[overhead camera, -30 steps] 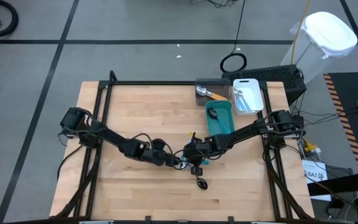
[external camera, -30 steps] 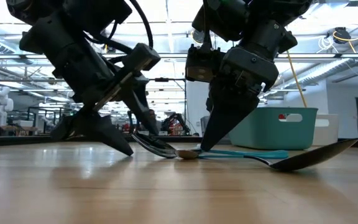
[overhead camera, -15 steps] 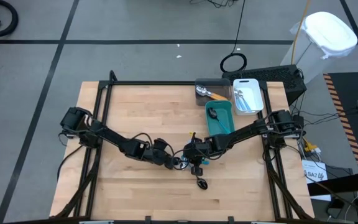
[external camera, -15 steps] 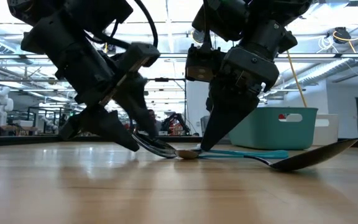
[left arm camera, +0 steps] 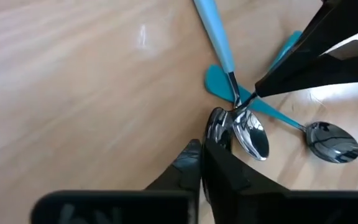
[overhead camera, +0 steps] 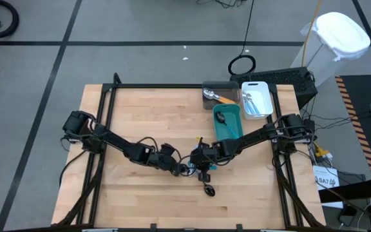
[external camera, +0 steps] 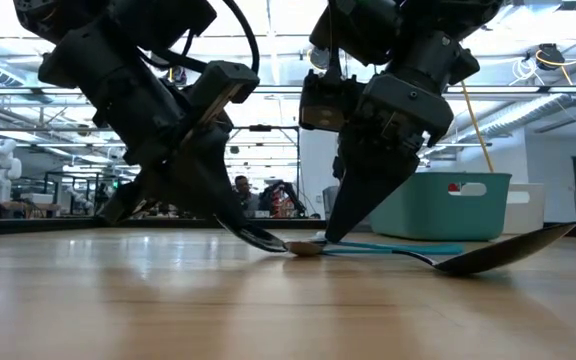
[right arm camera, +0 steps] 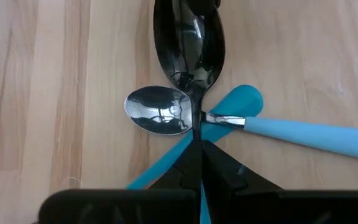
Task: Sort silverware by color (type)
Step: Put the blue spoon into the green bin
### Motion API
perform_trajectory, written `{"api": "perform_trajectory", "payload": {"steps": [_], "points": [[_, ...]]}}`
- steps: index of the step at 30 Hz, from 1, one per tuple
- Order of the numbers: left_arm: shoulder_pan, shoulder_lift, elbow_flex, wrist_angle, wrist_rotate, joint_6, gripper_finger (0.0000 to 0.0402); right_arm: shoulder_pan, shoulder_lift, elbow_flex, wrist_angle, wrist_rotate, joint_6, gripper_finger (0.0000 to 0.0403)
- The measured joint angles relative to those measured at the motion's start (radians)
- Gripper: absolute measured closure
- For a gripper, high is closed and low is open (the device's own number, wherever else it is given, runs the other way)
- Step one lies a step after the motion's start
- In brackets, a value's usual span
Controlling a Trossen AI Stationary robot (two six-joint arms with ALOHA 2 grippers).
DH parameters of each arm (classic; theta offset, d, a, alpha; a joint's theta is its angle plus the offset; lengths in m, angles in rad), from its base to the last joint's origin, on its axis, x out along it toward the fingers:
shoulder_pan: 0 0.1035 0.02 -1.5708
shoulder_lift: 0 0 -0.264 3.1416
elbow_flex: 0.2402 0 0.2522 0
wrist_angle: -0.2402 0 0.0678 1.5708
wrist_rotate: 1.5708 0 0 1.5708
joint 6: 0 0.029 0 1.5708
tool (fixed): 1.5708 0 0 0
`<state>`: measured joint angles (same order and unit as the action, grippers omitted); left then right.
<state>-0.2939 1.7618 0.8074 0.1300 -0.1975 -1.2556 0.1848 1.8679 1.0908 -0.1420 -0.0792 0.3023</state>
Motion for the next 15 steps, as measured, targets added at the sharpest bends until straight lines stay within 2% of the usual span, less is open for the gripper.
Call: {"api": "perform_trajectory", "payload": {"steps": [10, 13, 15], "points": [[-0.003, 0.000, 0.000, 0.013, 0.017, -0.048, 0.0259, -0.002, 0.000, 0.000, 0.004, 0.004, 0.000, 0.0403], [-0.003, 0.012, 0.001, -0.008, 0.021, -0.064, 0.0251, -0.002, 0.000, 0.000, 0.004, 0.004, 0.000, 0.0403], [-0.003, 0.028, 0.001, -0.011, 0.018, -0.067, 0.0259, -0.002, 0.000, 0.000, 0.004, 0.004, 0.000, 0.0403]]}}
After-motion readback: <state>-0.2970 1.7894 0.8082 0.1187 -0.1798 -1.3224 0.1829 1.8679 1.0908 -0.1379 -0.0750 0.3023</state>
